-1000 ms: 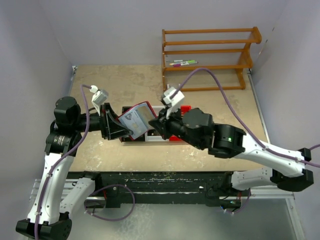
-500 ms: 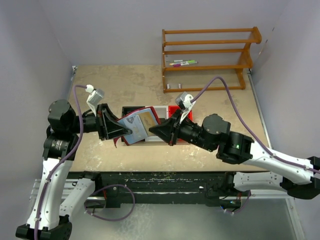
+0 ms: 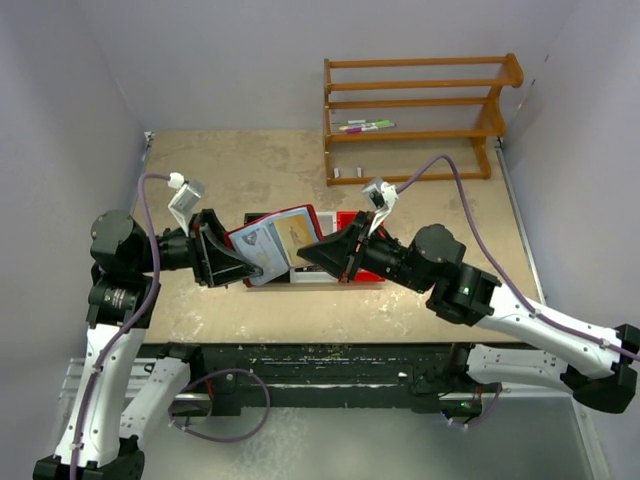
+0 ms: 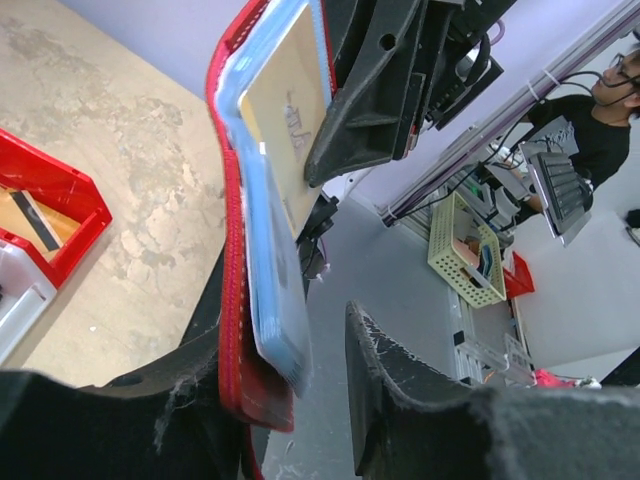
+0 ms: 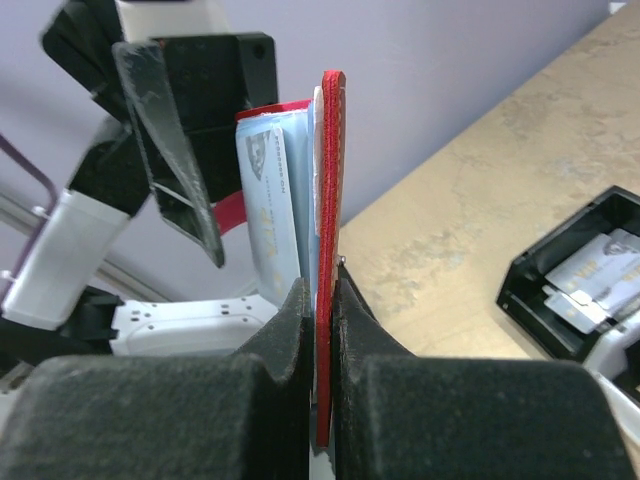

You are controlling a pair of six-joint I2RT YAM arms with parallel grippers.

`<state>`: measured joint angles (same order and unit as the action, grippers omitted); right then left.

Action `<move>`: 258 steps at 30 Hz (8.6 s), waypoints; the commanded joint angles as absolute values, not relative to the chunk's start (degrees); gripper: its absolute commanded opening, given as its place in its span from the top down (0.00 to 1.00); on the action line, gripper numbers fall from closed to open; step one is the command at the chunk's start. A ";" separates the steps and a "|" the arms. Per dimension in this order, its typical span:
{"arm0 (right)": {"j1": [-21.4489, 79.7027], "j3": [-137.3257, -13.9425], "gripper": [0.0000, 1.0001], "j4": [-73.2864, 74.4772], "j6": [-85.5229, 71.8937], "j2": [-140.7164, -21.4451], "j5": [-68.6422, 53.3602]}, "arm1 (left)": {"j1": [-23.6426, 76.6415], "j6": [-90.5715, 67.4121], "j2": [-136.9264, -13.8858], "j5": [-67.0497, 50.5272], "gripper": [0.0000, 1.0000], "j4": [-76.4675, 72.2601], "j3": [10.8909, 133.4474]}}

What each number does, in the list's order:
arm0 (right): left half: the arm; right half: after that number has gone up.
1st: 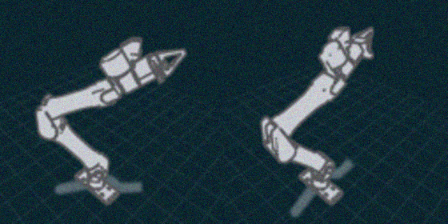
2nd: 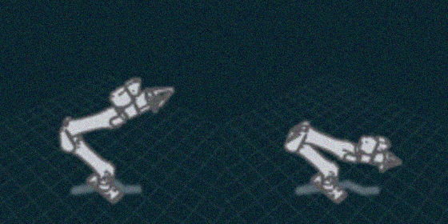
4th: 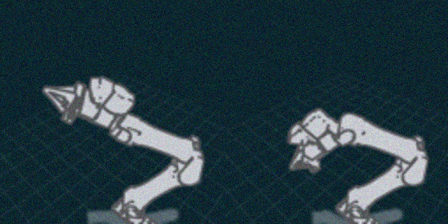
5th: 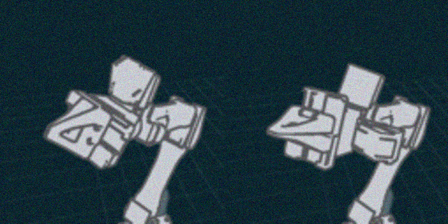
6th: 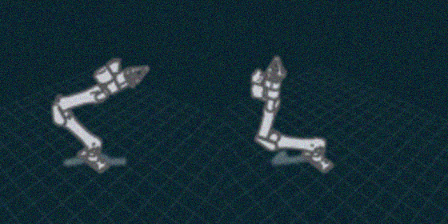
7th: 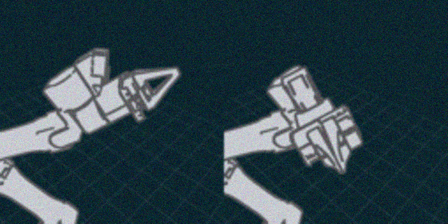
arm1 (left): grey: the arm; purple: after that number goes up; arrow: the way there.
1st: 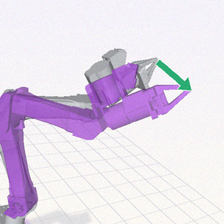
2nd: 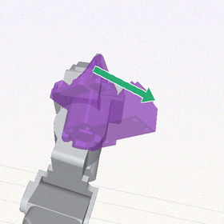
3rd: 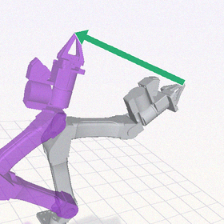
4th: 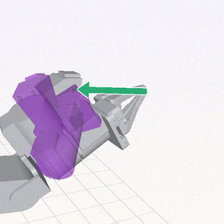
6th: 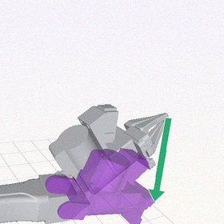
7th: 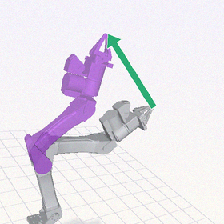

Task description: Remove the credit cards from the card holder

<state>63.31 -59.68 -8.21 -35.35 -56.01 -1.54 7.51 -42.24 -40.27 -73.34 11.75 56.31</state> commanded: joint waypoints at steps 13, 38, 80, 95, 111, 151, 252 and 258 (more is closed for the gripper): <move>58.96 -52.82 0.94 -19.41 -46.81 -55.17 -5.04 | 7.38 -50.51 -39.80 -70.69 0.92 3.03 53.64; 43.31 -63.31 0.31 -20.98 -46.54 -61.58 -36.39 | 7.38 -33.74 -46.03 -68.58 0.98 21.54 57.64; 45.62 -65.68 0.60 -22.71 -49.10 -73.96 -48.51 | 7.38 -38.12 -45.70 -74.50 0.95 18.36 58.79; 46.12 -66.01 0.63 -28.58 -51.09 -77.10 -48.78 | 7.38 -38.69 -45.35 -74.53 0.94 17.79 59.04; 46.83 -64.55 0.78 -34.78 -54.79 -77.59 -49.59 | 7.38 -36.18 -46.05 -72.88 0.93 20.48 59.47; 47.90 -62.99 0.85 -37.10 -58.18 -83.03 -42.93 | 7.36 -31.80 -46.93 -72.81 0.88 25.16 60.82; 20.35 -51.89 1.00 1.60 -40.75 -58.04 -44.17 | 7.38 -28.61 -45.90 -70.12 0.97 26.54 64.14; 19.69 -52.33 1.00 13.50 -31.83 -63.55 -29.62 | 7.38 -27.69 -45.27 -71.40 0.97 26.54 64.88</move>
<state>19.75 -50.46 1.26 -41.01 -60.88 -39.33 7.31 -29.91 -46.15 -69.06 28.03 62.02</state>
